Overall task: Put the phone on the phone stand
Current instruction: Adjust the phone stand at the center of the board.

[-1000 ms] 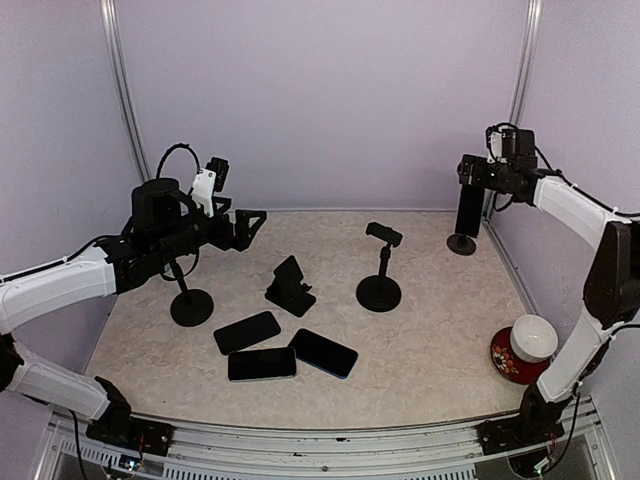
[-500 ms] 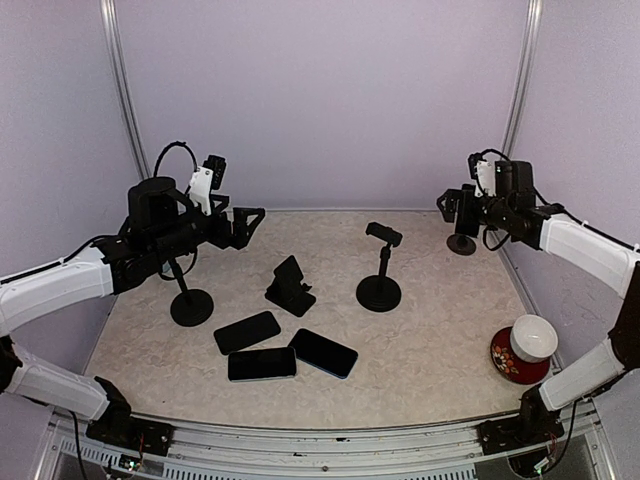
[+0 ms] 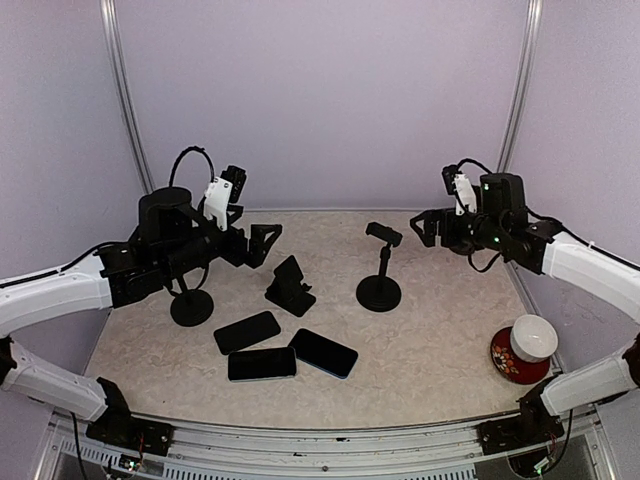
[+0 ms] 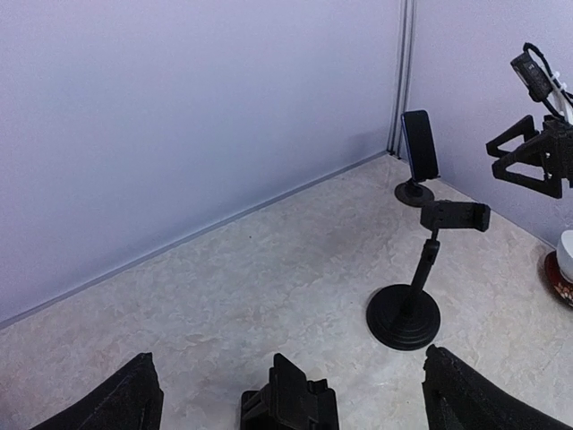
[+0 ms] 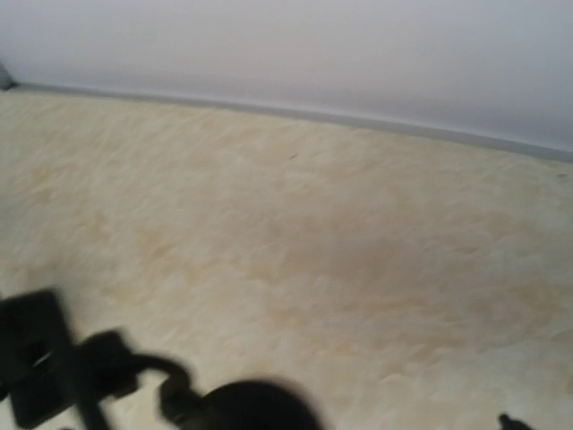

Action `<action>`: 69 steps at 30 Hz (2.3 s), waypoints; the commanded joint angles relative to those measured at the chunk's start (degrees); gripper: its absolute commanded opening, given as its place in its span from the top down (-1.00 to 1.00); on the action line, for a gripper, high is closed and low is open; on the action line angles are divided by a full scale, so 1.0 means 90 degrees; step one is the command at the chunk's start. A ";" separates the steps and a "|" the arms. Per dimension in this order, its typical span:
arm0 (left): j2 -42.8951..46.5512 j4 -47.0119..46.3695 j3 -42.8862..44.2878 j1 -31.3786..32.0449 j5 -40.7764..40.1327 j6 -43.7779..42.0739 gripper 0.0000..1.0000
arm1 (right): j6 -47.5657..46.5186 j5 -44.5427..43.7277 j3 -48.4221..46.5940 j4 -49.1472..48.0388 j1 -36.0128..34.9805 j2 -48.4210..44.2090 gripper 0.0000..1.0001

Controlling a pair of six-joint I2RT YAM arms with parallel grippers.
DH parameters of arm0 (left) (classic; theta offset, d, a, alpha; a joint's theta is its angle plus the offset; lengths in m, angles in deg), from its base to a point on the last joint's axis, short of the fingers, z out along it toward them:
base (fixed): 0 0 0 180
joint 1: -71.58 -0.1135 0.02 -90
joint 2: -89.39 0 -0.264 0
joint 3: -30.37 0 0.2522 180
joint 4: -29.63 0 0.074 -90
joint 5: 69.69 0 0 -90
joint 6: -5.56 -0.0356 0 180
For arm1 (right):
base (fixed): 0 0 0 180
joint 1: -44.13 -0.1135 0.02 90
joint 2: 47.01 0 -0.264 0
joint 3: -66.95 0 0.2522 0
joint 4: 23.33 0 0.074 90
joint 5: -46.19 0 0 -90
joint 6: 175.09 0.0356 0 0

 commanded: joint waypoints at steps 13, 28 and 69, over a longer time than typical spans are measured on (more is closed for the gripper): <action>0.0472 0.0966 -0.0266 0.0504 -0.0925 0.2111 -0.98 | -0.0355 0.0120 -0.0211 0.1190 -0.0360 -0.0789 -1.00; -0.0432 0.1271 0.0017 0.1143 -0.1796 0.2759 -0.98 | -0.0780 0.0444 -0.0624 0.1671 -0.0621 -0.0583 -1.00; -0.0491 0.0769 -0.1216 0.1406 -0.1909 0.2710 -0.98 | -0.0705 -0.3102 -0.0811 0.1401 -0.1249 0.0530 -1.00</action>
